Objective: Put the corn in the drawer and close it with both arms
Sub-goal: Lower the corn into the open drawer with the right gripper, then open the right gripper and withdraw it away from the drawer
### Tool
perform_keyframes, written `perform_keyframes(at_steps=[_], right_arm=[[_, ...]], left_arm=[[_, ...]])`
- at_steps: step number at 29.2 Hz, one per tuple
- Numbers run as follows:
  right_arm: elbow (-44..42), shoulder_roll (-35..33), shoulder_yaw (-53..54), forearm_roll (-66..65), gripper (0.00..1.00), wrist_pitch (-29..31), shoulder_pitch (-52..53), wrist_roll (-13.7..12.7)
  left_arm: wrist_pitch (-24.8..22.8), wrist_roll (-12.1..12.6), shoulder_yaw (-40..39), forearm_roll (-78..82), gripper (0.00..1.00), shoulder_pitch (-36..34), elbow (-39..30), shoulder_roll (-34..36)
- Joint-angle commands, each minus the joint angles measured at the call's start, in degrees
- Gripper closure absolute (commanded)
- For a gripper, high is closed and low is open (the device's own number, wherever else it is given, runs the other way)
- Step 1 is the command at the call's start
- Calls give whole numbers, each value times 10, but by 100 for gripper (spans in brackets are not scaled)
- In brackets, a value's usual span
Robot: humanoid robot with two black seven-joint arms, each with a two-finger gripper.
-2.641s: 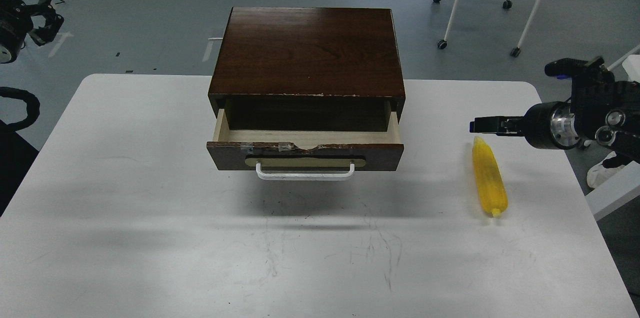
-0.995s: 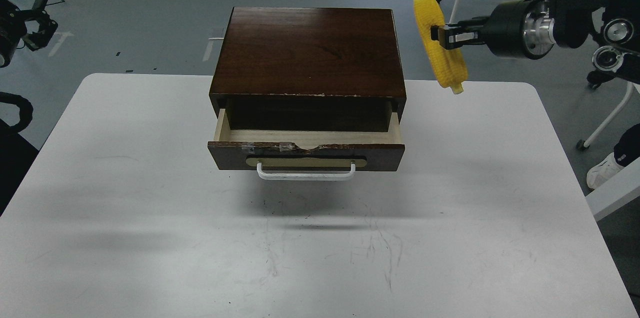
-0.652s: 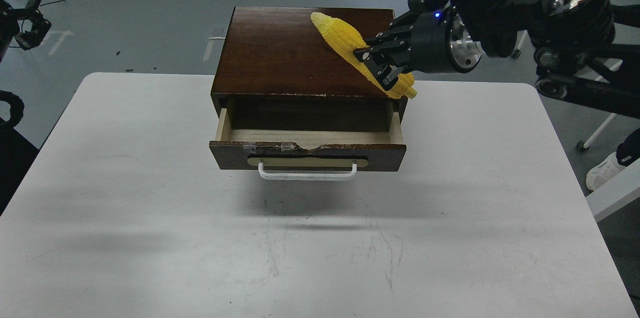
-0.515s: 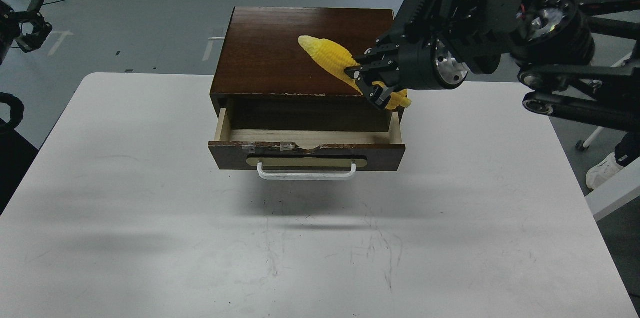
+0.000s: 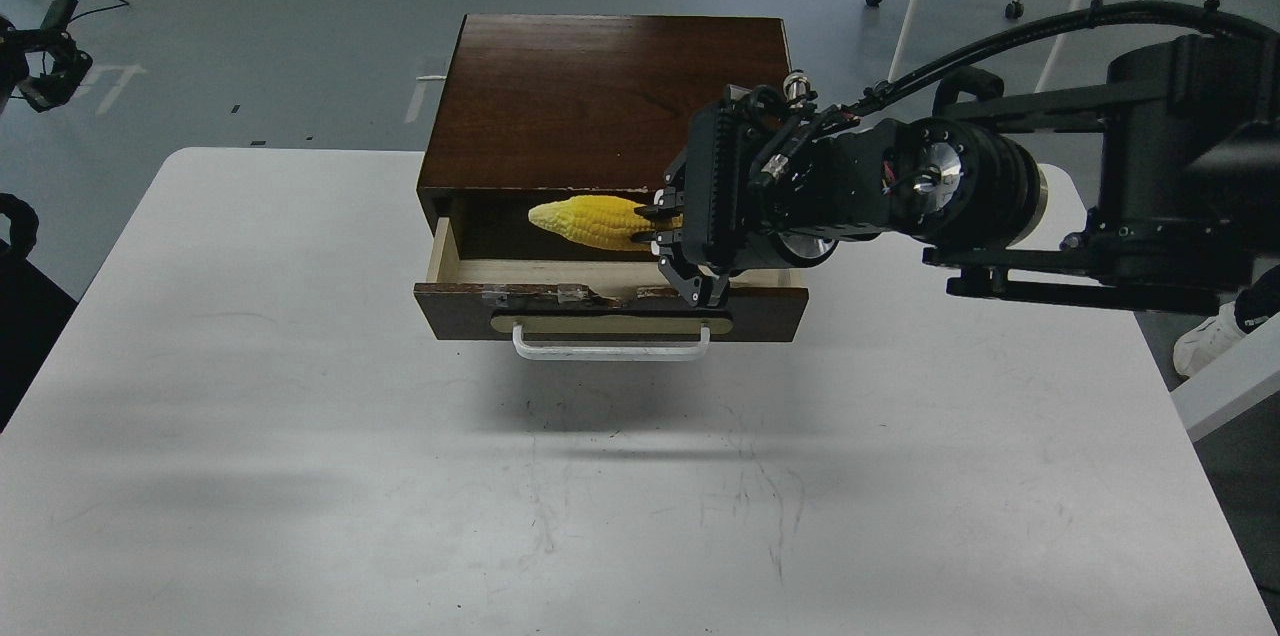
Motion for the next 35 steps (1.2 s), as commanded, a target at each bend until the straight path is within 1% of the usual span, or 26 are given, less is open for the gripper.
perform_keyframes(at_steps=[1, 4, 6, 10, 14, 16, 17, 18, 19, 21, 22, 24, 28, 29, 30, 32, 34, 35], right_arm=[[-1, -3, 5, 4, 30, 0, -1, 3], [1, -5, 8, 4, 27, -1, -3, 4], [0, -6, 11, 6, 27, -1, -3, 4], [-2, -15, 35, 38, 26, -1, -2, 4], [-20, -35, 87, 86, 17, -2, -4, 5], [-35, -45, 124, 159, 7, -1, -7, 5], [-48, -52, 142, 218, 3, 0, -8, 4], [-63, -59, 159, 280, 2, 1, -7, 4], [-63, -59, 159, 280, 2, 1, -7, 4], [-90, -86, 186, 382, 1, 1, -6, 4], [-96, -95, 195, 404, 1, 1, -7, 4], [-131, -131, 226, 497, 1, -1, -11, 4], [-192, -153, 245, 643, 1, -8, -18, 3], [-221, -166, 251, 708, 1, -7, -21, 3], [-235, -169, 253, 737, 1, -8, -24, 3], [-296, -175, 254, 853, 1, -8, -45, 3], [-329, -182, 255, 921, 0, -7, -67, 4], [-329, -182, 255, 921, 0, -7, -67, 4]], left_arm=[[0, -1, -1, 0, 2, 0, 0, -1], [0, -2, -2, -1, 2, 0, 0, -2], [0, -6, -6, -3, 2, 0, 0, -2], [0, -6, -7, -3, 2, -1, 0, -1], [0, -6, -8, -3, 2, -2, 0, 1], [0, -5, -8, -3, 2, -3, 0, 6], [0, -2, -7, -3, 2, -4, 0, 6], [0, 1, -4, -3, 2, -8, 0, 6], [0, 1, -4, -3, 2, -8, 0, 6], [0, 0, 0, 0, 2, -8, -4, 5], [0, 0, 0, 0, 2, -8, -4, 5], [0, -1, 0, 0, 2, -8, -4, 6], [0, -5, -2, 0, 2, -9, -4, 5], [0, -5, -3, 0, 2, -11, -5, 6], [0, -4, -3, 0, 2, -12, -7, 6], [0, -1, 0, 2, 2, -24, -9, 7], [0, -2, 1, 4, 2, -29, -9, 9], [0, -2, 1, 4, 2, -29, -9, 9]])
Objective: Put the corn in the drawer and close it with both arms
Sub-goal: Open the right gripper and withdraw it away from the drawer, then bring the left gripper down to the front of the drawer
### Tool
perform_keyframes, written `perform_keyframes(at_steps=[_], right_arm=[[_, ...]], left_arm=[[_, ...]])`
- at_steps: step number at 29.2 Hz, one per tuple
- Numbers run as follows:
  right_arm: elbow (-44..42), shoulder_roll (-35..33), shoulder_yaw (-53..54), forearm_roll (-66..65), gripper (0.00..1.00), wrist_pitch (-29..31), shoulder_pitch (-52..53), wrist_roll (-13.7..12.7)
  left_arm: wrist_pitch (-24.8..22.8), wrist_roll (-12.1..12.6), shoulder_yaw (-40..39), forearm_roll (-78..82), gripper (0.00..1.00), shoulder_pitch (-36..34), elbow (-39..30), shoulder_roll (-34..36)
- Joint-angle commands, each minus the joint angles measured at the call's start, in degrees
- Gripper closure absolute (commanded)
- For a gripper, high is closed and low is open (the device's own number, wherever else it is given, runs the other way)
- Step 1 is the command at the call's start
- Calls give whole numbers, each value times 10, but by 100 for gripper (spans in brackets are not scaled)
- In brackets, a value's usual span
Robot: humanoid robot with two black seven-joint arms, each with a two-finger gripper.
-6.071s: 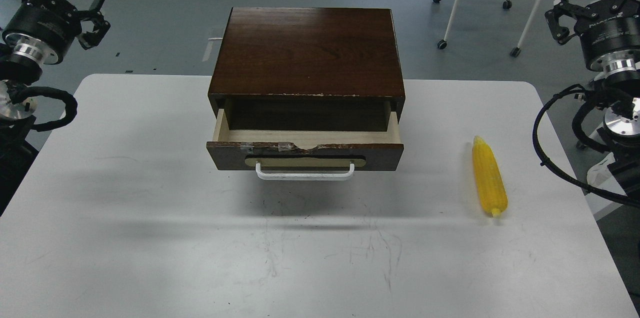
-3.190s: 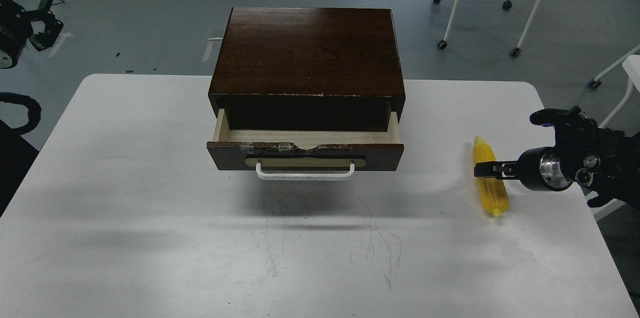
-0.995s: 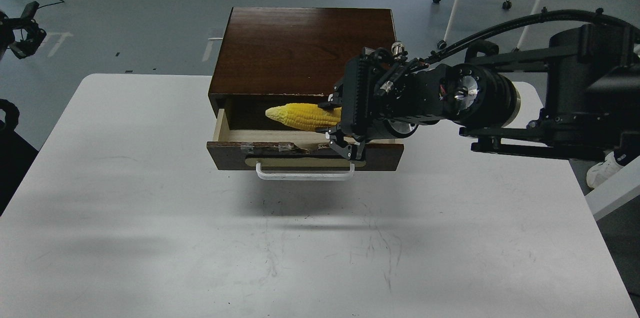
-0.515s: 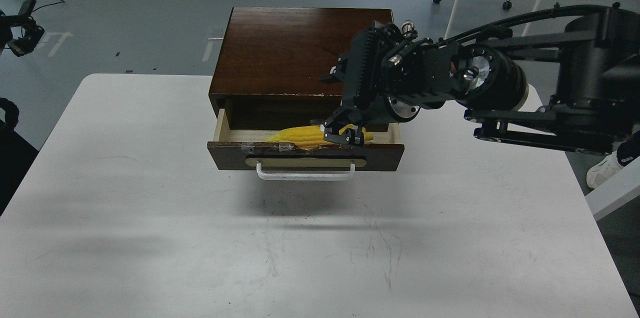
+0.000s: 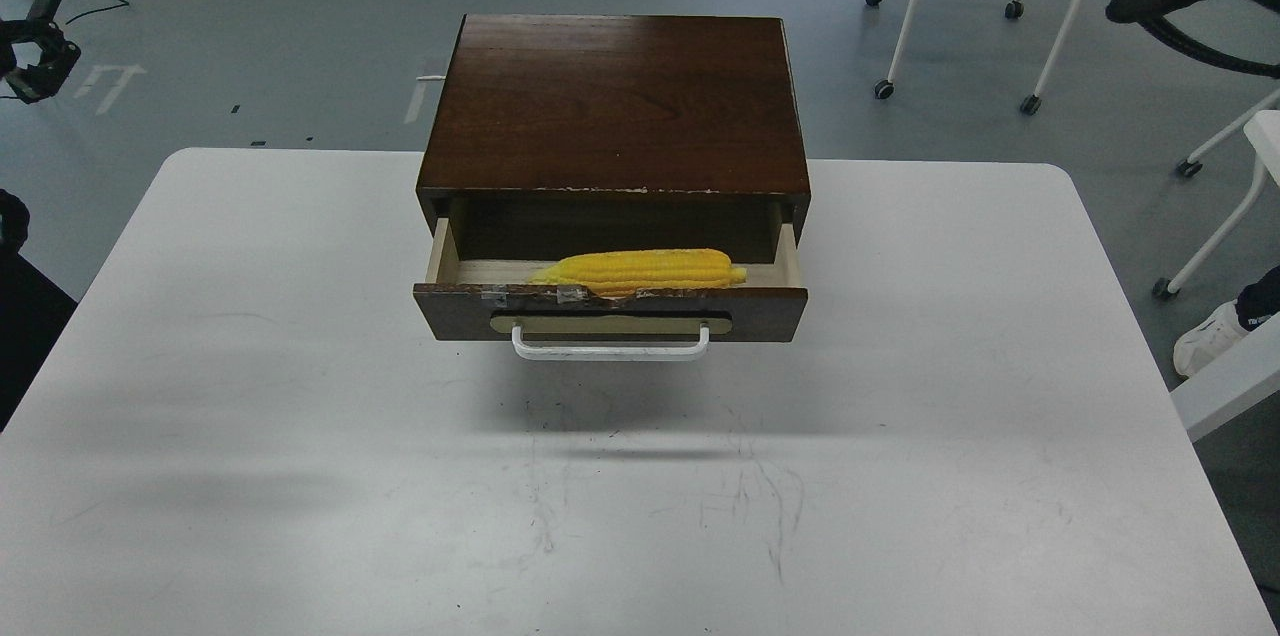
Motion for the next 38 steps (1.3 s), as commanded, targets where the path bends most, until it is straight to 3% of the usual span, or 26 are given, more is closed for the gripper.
perform_keyframes(at_steps=[1, 5, 12, 14, 15, 17, 18, 20, 22, 23, 24, 26, 31, 35, 38], right_arm=[[-61, -14, 5, 129, 0, 1, -42, 3], [-82, -20, 52, 225, 0, 0, -125, 21], [-147, -12, 138, 404, 0, 5, -241, 23], [-161, -1, 162, 437, 0, 5, -259, 25], [-173, 7, 191, 458, 0, 7, -279, 28], [-175, 7, 199, 459, 0, 8, -285, 28], [-179, 8, 214, 460, 0, 11, -296, 29], [-180, 11, 229, 460, 0, 23, -310, 32], [-180, 11, 239, 461, 0, 29, -321, 41], [-180, 11, 239, 461, 0, 29, -321, 41], [-180, 11, 243, 461, 0, 29, -324, 49], [-180, 11, 244, 462, 0, 29, -329, 55], [-180, 18, 245, 462, 0, 29, -342, 54], [-183, 19, 244, 469, 0, 27, -349, 50], [-206, 36, 244, 533, 0, 29, -361, 48]], left_arm=[[0, 1, 1, 8, 2, -14, -1, 5], [0, 0, 3, 54, 10, -70, -37, 32], [0, -4, 1, 272, 19, -122, -144, 32], [0, -6, 0, 331, 26, -126, -190, 34], [0, -14, -1, 392, 32, -126, -257, 46], [0, -18, -1, 410, 34, -126, -281, 53], [0, -24, 0, 449, 37, -126, -334, 66], [0, -27, 1, 514, 49, -124, -415, 81], [0, -43, 2, 602, 80, -116, -512, 90], [0, -43, 2, 602, 80, -116, -512, 90], [0, -60, 3, 647, 98, -110, -559, 90], [0, -83, 3, 720, 100, -98, -624, 90], [0, -92, 31, 969, 100, -64, -728, 78], [0, -92, 54, 1055, 100, -56, -766, 51], [0, -88, 79, 1123, 100, -55, -769, -10]])
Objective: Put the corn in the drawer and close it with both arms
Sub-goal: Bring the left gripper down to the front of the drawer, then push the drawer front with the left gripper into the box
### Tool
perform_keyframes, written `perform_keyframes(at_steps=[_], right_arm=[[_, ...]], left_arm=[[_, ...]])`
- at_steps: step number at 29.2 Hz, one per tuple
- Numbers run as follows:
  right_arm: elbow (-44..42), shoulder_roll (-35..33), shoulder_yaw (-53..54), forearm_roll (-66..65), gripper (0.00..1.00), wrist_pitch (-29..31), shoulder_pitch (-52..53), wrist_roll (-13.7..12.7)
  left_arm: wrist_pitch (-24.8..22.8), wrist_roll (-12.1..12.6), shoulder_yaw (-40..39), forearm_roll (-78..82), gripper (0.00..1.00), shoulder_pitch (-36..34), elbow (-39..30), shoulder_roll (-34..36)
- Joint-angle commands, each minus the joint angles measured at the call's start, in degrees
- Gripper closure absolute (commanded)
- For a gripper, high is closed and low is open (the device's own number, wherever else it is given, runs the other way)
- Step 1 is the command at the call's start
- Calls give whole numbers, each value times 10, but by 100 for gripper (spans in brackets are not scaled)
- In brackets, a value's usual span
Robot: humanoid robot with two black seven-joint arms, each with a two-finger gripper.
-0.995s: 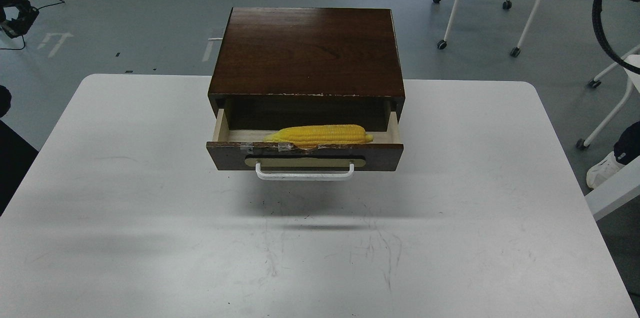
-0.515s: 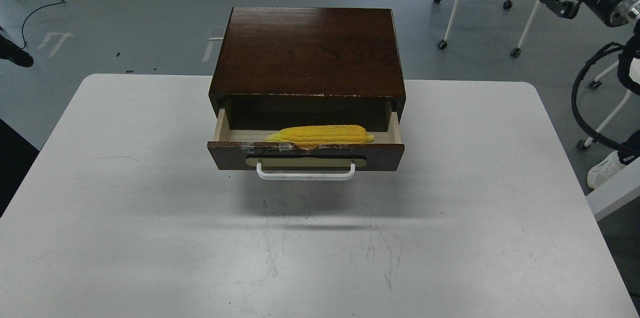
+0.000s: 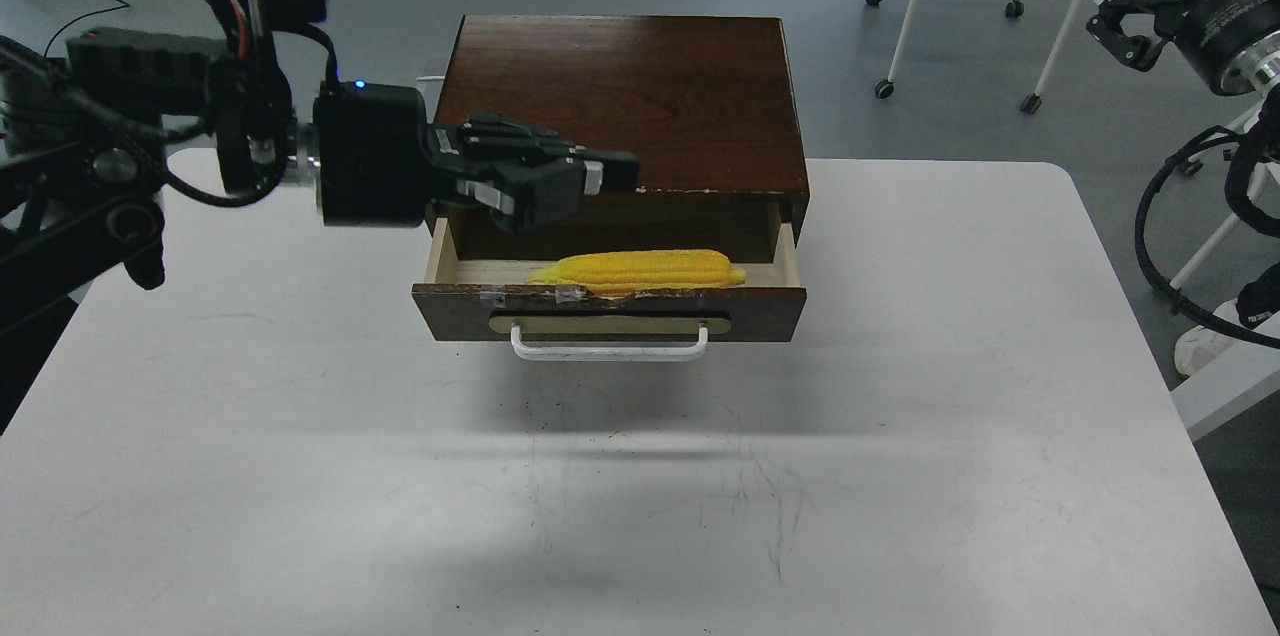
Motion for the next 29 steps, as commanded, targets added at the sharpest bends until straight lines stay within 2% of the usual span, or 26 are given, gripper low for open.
perform_keyframes(at_steps=[1, 5, 8, 11, 16, 29], right_arm=[[-25, 23, -1, 68, 0, 2, -14, -2], [-40, 54, 15, 130, 0, 3, -47, 5], [-41, 77, 28, 131, 0, 3, -67, 8], [-41, 85, 29, 131, 0, 5, -91, 11], [-45, 86, 28, 130, 0, 24, -113, 22], [-73, 85, 27, 127, 0, 27, -112, 22]], left_arm=[[0, 4, 29, 94, 100, 3, -6, -69], [0, 1, 75, 200, 100, 21, 5, -130], [0, 3, 92, 243, 100, 25, 12, -138], [0, 2, 114, 315, 100, 27, 21, -130], [0, 2, 117, 315, 100, 34, 22, -109], [0, 4, 114, 315, 100, 31, 22, -81]])
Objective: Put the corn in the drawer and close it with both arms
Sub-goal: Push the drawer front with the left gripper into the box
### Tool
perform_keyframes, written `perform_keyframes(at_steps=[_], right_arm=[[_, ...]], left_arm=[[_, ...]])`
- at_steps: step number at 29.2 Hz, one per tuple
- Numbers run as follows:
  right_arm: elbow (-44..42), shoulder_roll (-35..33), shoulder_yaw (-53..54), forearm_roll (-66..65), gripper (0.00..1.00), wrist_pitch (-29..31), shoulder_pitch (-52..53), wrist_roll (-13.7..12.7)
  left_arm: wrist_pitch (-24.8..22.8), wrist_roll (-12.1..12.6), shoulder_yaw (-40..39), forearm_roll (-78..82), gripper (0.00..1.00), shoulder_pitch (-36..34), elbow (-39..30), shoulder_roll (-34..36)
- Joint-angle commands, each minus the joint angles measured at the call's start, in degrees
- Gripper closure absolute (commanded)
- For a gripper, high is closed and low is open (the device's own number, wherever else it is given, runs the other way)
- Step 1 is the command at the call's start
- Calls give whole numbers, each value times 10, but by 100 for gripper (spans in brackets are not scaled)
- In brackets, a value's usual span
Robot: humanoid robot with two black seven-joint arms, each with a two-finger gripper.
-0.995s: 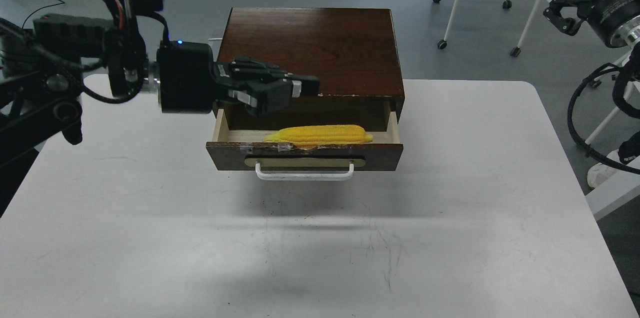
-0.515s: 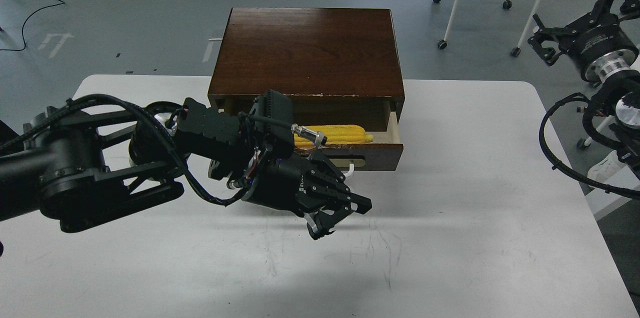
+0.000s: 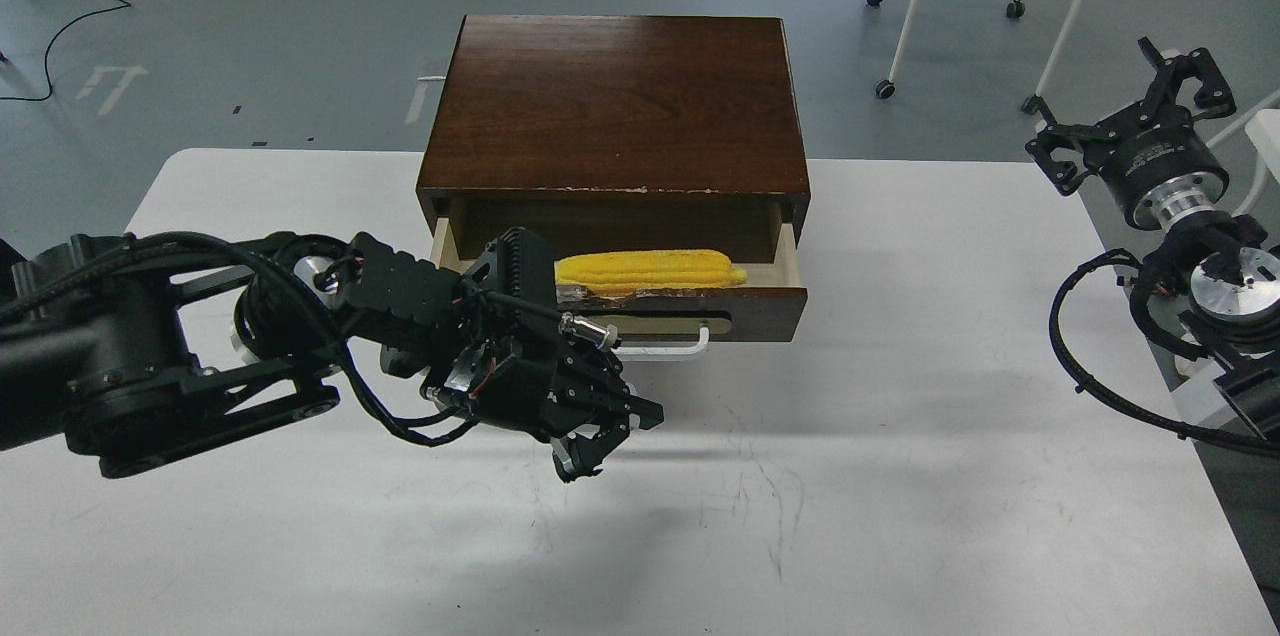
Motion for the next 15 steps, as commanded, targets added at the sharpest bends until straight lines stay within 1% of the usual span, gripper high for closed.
perform_keyframes(at_steps=[1, 6, 15], right_arm=[[-13, -1, -2, -1, 0, 3, -1, 0], [-14, -6, -11, -4, 0, 27, -3, 0], [-14, -9, -11, -4, 0, 32, -4, -1]], left_arm=[[0, 1, -1, 0, 100, 0, 1, 7], [0, 3, -7, 0, 100, -3, 2, 20], [0, 5, -9, 0, 100, -13, 24, 25]])
